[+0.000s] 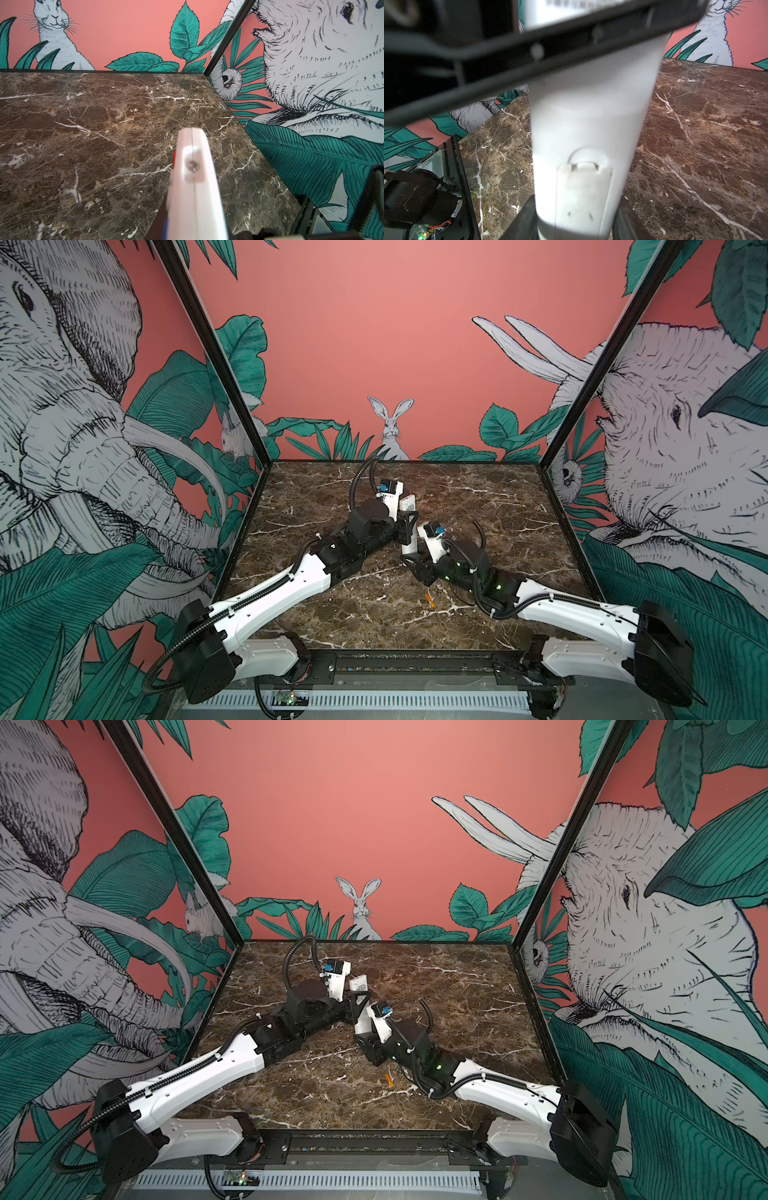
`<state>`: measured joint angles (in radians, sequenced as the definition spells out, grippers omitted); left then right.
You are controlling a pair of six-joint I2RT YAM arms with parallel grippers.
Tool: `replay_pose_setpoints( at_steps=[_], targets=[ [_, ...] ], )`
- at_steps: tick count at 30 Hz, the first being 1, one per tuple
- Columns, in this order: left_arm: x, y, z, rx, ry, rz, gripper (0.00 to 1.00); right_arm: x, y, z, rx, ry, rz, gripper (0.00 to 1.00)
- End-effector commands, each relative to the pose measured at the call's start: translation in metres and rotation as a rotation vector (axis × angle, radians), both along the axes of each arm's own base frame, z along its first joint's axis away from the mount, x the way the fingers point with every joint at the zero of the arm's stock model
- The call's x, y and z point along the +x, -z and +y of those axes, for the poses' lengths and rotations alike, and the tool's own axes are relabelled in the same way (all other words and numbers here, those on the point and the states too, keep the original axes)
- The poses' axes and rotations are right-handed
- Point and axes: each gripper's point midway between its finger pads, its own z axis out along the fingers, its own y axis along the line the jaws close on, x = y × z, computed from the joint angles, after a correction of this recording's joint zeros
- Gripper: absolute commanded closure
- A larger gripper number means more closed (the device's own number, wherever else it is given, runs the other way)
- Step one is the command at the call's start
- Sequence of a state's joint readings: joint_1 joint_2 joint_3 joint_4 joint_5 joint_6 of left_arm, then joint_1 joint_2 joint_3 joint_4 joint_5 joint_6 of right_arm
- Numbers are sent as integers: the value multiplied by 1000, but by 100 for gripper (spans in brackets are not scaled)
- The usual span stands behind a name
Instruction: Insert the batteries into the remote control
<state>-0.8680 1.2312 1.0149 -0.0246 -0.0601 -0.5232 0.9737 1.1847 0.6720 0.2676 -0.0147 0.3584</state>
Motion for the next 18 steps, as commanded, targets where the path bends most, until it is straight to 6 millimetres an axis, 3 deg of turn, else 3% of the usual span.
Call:
replay_pose_setpoints(
  at_steps=[1,12,18],
  targets=[
    [-2,-23,-1,-51,8,-24,85,1,-8,2,23,5,-29,96],
    [-10,-24,11,-37,6,-31,100,-13,-9,4,-34,-87,-70,38],
    [-17,-20,23,-22,-8,-31,100,-24,-9,0,-75,-142,-103,20]
  ],
)
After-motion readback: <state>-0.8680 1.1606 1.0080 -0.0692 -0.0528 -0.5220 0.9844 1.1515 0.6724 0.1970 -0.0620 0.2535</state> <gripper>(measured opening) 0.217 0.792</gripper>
